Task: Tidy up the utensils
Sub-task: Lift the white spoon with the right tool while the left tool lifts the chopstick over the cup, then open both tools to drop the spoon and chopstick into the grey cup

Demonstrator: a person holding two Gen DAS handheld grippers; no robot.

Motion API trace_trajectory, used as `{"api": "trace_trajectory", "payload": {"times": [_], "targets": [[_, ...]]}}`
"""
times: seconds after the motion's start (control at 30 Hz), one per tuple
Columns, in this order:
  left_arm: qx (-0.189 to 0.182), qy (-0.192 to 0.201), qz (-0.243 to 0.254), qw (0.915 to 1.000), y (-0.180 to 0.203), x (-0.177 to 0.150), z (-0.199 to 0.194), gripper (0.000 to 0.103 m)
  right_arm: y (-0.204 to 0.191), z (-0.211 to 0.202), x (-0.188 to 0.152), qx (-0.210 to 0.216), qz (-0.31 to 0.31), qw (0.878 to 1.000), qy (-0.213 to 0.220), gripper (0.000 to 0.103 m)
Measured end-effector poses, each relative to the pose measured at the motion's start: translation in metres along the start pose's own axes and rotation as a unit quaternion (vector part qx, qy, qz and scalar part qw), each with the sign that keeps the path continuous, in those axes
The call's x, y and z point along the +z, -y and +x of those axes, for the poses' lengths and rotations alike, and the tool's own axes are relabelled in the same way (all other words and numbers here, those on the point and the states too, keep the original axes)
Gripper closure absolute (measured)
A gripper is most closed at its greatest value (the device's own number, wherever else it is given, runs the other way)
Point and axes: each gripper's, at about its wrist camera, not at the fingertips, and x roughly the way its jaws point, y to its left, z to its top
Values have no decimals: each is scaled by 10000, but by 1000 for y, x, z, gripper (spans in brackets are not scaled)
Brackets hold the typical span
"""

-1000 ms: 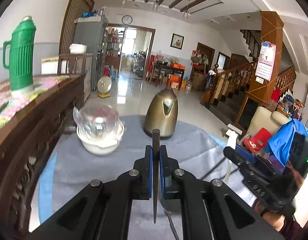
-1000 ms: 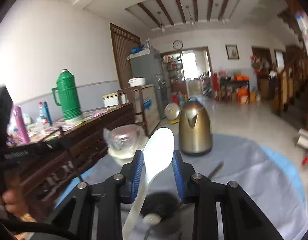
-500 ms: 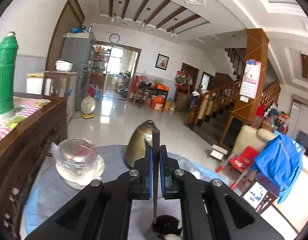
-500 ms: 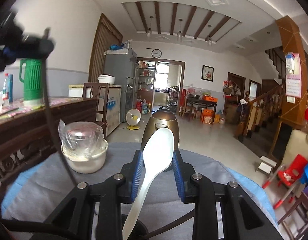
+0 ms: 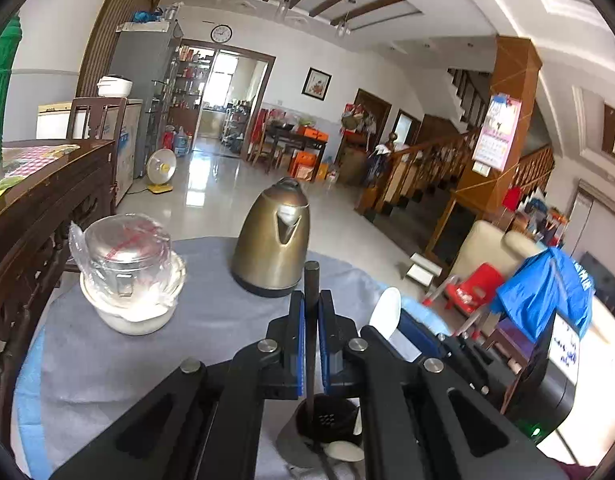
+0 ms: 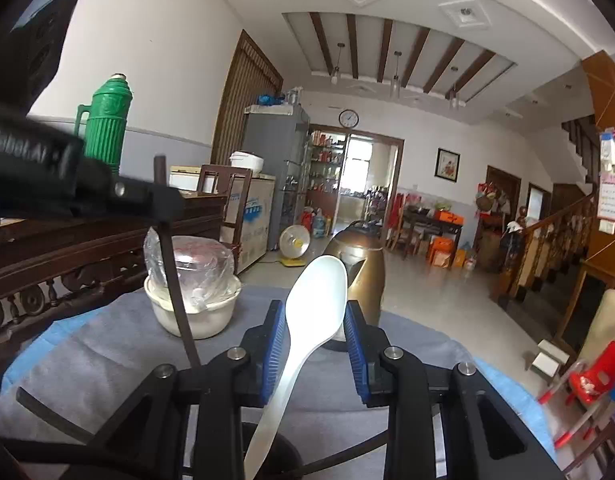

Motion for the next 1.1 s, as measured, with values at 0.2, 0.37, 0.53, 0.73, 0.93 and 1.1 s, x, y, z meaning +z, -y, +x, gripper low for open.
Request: {"api": "trace_trajectory", "payload": {"times": [0.2,0.37,0.53,0.73,0.93,1.1], "targets": [[-31,-44,142,9999,2,-4,-8,97,-1,4,-3,75,-68,9998,-186,69],[-83,-196,185,9996,1,-6,-10,97,6,0,-4,183,93,9991,-369,68],[-135,-238,125,9995,1,-7,-17,97,12,-16,-3,281,151,9987,-390,68],[-144,-98,-51,9998,1,-1,-37,93,30,-53,12,217,509,9984,-88,68],[122,305,-59,9994,5,-1,-84,55,55,-118,23,117,760,9966,282,68],[643,683,162,9955,16,-22,-141,31,70,-164,14,222,1050,9940,230,68]]}}
